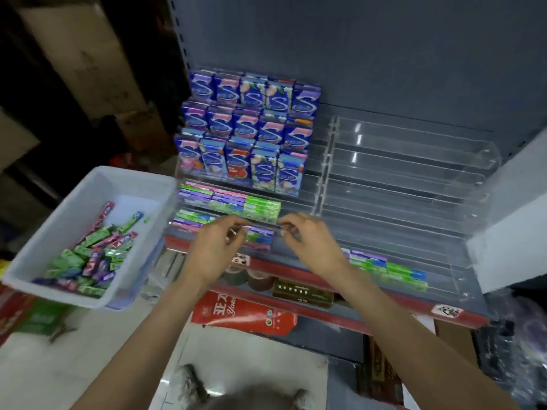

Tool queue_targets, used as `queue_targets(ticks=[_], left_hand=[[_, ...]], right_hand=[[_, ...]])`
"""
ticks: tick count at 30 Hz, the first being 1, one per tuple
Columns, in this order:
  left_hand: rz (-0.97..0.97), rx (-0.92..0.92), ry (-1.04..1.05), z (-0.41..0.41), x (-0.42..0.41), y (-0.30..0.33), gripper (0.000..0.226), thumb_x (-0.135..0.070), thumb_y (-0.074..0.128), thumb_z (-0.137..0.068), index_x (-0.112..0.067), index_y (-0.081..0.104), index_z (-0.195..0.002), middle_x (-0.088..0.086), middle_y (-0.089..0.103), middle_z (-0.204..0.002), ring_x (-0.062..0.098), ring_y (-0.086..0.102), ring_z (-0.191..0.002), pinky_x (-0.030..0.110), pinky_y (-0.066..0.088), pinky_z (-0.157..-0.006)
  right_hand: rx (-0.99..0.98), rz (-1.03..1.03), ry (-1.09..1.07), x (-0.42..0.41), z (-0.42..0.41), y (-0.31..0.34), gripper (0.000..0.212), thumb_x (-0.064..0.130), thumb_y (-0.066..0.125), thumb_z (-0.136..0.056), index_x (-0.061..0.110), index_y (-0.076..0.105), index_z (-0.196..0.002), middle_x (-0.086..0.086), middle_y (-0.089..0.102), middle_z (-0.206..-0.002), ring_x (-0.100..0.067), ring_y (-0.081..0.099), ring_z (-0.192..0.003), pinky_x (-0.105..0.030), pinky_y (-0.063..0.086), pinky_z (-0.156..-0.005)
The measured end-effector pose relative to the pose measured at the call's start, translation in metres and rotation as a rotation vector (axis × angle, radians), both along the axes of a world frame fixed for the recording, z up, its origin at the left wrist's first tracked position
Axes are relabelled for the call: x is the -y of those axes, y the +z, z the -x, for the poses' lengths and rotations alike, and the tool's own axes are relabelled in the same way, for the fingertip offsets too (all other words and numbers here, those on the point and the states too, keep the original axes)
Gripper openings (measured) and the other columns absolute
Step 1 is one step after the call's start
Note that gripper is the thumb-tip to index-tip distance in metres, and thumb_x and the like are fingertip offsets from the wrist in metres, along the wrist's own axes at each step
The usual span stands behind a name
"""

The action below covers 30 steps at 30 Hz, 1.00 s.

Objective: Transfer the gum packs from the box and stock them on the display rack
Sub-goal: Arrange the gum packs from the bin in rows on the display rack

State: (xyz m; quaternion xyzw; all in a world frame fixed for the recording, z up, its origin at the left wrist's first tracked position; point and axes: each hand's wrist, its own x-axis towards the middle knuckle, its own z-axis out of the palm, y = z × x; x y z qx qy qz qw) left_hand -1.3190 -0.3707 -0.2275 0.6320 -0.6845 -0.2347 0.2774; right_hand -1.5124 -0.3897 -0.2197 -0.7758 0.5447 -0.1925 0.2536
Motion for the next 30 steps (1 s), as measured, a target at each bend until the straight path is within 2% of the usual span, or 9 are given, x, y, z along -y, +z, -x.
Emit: queue_targets(ticks=[3,5,8,10,14,19,23,27,30], left_hand=[[0.009,-0.035,0.195,-0.091,-0.004,-0.004,0.015,-0.013,0.06,-0.09,-0.011,0.069,-0.102,-0.002,0.067,-0.087,0.01,0.059,-0.074,0.009,0.041,-0.064],[-0.01,-0.03,0.295,-0.156,-0.003,-0.014,0.014,-0.01,0.06,-0.089,-0.007,0.069,-0.099,0.005,0.07,-0.089,0.018,0.063,-0.076,0.021,0.044,-0.068],[-0.114,-0.018,0.402,-0.252,0.008,-0.037,0.014,-0.008,0.061,-0.088,-0.004,0.068,-0.099,0.011,0.07,-0.098,0.027,0.066,-0.085,0.025,0.043,-0.074],[-0.196,0.011,0.383,-0.31,0.021,-0.057,0.016,-0.006,0.063,-0.086,0.0,0.068,-0.101,0.013,0.067,-0.109,0.03,0.066,-0.095,0.027,0.043,-0.08],[-0.398,0.171,0.224,-0.391,0.044,-0.097,0.045,-0.019,0.066,-0.087,-0.004,0.055,-0.128,0.017,0.055,-0.131,0.03,0.052,-0.12,0.03,0.035,-0.099],[-0.618,0.204,0.017,-0.432,0.06,-0.145,0.075,-0.026,0.071,-0.082,-0.013,0.032,-0.145,0.009,0.032,-0.15,0.026,0.033,-0.135,0.03,0.029,-0.108],[-0.698,0.4,-0.157,-0.446,0.058,-0.177,0.092,-0.038,0.074,-0.077,-0.026,0.019,-0.15,-0.001,0.013,-0.158,0.021,0.015,-0.144,0.039,0.022,-0.114],[-0.595,0.556,-0.232,-0.448,0.053,-0.19,0.089,-0.035,0.071,-0.08,-0.026,0.018,-0.15,0.0,0.011,-0.158,0.023,0.012,-0.145,0.039,0.017,-0.115],[-0.527,0.566,-0.203,-0.447,0.056,-0.191,0.077,-0.029,0.065,-0.086,-0.025,0.021,-0.149,0.002,0.019,-0.155,0.022,0.019,-0.142,0.035,0.02,-0.112]], right_hand=[[0.041,-0.005,0.082,0.018,-0.089,-0.001,0.024,0.013,0.052,-0.093,0.013,0.064,-0.114,-0.005,0.065,-0.106,-0.018,0.062,-0.093,-0.037,0.049,-0.087],[0.055,-0.011,0.141,0.029,-0.156,-0.006,0.024,0.012,0.052,-0.092,0.012,0.065,-0.111,-0.008,0.066,-0.104,-0.023,0.062,-0.093,-0.038,0.048,-0.086],[0.038,-0.052,0.188,0.047,-0.254,-0.022,0.024,0.012,0.051,-0.091,0.012,0.065,-0.111,-0.009,0.065,-0.104,-0.024,0.062,-0.092,-0.033,0.047,-0.084],[0.032,-0.121,0.203,0.06,-0.312,-0.04,0.024,0.01,0.053,-0.09,0.009,0.065,-0.111,-0.012,0.064,-0.104,-0.026,0.062,-0.093,-0.03,0.044,-0.084],[-0.116,-0.314,0.228,0.085,-0.399,-0.091,0.037,0.015,0.057,-0.09,0.006,0.053,-0.126,-0.019,0.056,-0.121,-0.031,0.053,-0.114,-0.035,0.041,-0.096],[-0.302,-0.529,0.289,0.098,-0.442,-0.142,0.079,0.028,0.067,-0.086,0.014,0.022,-0.148,-0.013,0.025,-0.151,-0.027,0.025,-0.139,-0.031,0.023,-0.109],[-0.491,-0.666,0.46,0.097,-0.445,-0.171,0.1,0.022,0.077,-0.076,0.016,0.011,-0.151,-0.008,0.007,-0.157,-0.026,0.01,-0.144,-0.032,0.017,-0.115],[-0.63,-0.506,0.518,0.097,-0.451,-0.185,0.097,0.028,0.082,-0.068,0.013,0.026,-0.146,-0.007,0.024,-0.148,-0.026,0.026,-0.136,-0.039,0.034,-0.108],[-0.634,-0.479,0.519,0.104,-0.458,-0.189,0.076,0.026,0.078,-0.073,0.012,0.04,-0.138,-0.008,0.038,-0.136,-0.027,0.038,-0.127,-0.042,0.04,-0.102]])
